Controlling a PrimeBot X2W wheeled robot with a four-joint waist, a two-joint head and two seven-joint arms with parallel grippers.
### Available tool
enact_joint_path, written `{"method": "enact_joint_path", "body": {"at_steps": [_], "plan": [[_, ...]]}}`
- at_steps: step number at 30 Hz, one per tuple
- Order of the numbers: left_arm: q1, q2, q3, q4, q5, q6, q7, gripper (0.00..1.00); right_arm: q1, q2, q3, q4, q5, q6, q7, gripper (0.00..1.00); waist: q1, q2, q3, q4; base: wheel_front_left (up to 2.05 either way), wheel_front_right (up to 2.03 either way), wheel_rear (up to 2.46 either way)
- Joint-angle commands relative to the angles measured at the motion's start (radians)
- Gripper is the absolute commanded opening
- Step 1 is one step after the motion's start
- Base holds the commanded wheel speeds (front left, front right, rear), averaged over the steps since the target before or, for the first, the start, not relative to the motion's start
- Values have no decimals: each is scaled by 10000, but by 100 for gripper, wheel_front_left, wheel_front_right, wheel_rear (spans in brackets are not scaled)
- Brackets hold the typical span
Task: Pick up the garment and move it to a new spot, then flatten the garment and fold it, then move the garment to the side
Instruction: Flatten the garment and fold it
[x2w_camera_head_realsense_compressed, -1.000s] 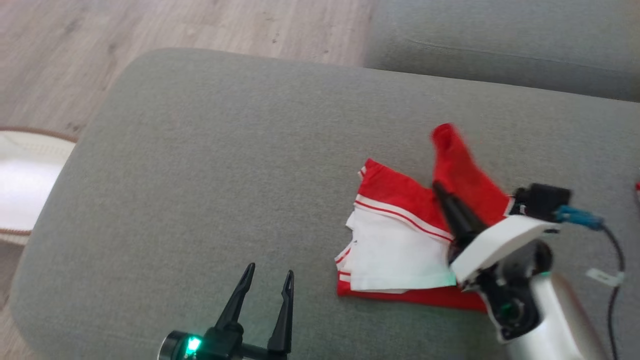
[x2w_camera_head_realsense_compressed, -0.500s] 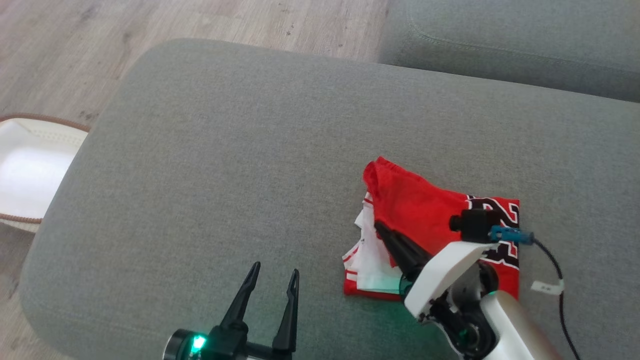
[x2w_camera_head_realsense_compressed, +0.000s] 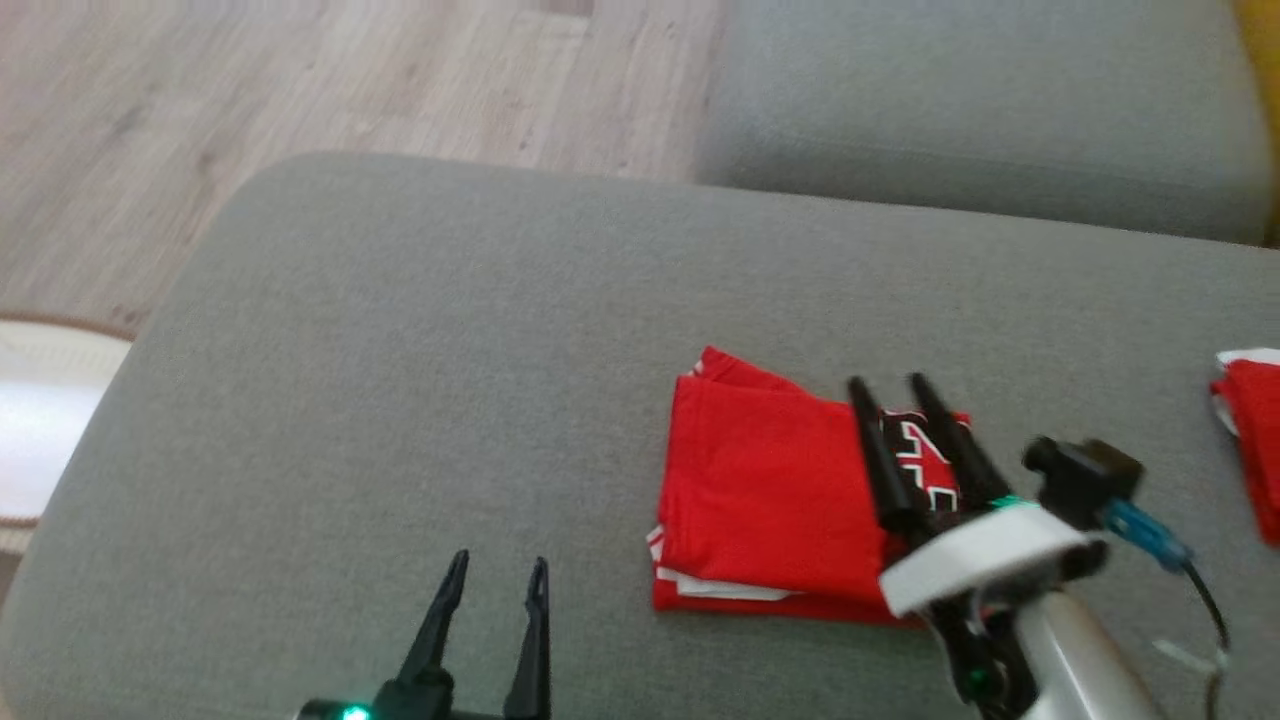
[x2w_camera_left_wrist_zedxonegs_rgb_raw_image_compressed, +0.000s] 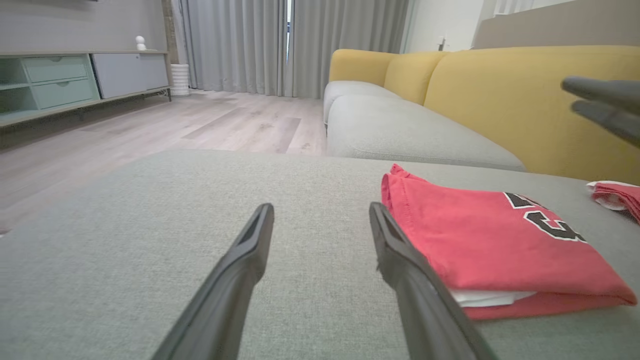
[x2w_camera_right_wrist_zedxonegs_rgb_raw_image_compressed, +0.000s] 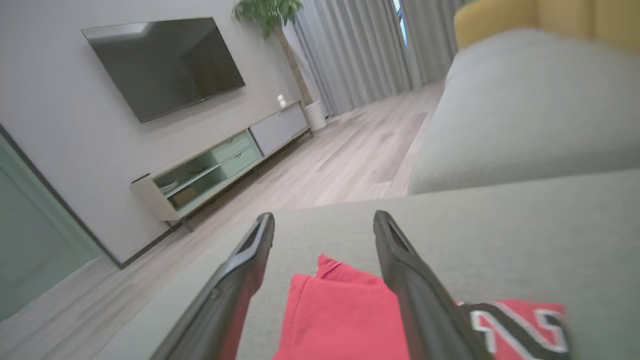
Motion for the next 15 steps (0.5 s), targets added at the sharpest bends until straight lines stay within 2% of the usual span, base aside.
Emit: {"method": "enact_joint_path", "body": {"at_steps": [1,6,15], "plan": [[-302,-40,470,-410,145,124,-124,100,-85,-243,54,-385,-435,-9,-434,100,2,0,-226,-282,0,0,0],[6,-16,908,-888,384,400,-124,100,706,-643,-749,-390,-1568,-9,-1663,100,2,0,-554,-730,0,0,0],[953,-34,1477,-1465,981,738,-124,100,2389,-521,-1565,-617,-2256,-9,-1919,100,2,0,-1165,-1219,0,0,0]]}}
